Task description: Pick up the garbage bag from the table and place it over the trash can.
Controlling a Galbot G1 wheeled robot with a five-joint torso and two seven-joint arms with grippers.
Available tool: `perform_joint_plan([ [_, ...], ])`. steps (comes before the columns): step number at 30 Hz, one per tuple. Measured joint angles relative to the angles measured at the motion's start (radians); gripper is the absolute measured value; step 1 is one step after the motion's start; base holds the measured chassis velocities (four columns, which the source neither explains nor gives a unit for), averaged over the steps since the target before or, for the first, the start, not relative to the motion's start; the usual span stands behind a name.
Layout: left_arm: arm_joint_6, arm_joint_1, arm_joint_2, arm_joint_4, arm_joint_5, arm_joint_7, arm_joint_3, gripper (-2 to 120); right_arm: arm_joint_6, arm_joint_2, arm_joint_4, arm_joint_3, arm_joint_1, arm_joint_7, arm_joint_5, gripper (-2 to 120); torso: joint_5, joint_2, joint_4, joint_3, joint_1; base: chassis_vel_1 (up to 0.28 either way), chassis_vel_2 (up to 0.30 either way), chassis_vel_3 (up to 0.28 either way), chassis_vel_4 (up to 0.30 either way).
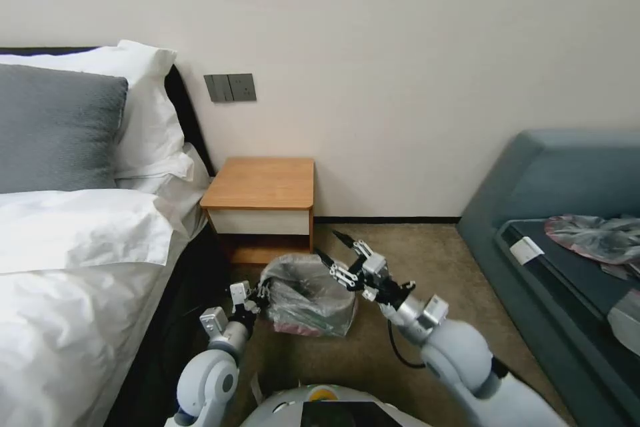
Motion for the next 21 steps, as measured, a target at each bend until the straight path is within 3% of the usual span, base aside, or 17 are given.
perform_joint_plan([
  [4, -0.009, 0.0, 0.002, 0.036, -0.012, 0.02, 0.006, 8, 0.055, 0.084, -0.029, -0.003, -0.049, -0.036, -0.067, 84, 0.0001, 0.0, 0.0002, 0.0, 0.0, 0.0, 0.0, 0.0, 0.0],
  [8, -0.011, 0.001, 0.002, 0.053, -0.016, 0.026, 0.011, 8, 0.066, 0.118, -0.038, -0.015, -0.067, -0.049, -0.088, 96, 0.0, 0.0, 0.0003, 0.0, 0.0, 0.0, 0.0, 0.0, 0.0],
  [21, -0.024, 0.011, -0.009, 0.082, -0.009, 0.028, 0.014, 8, 0.086, 0.147, -0.064, -0.048, -0.071, -0.082, -0.114, 100, 0.0002, 0.0, 0.0002, 0.0, 0.0, 0.0, 0.0, 0.0, 0.0],
])
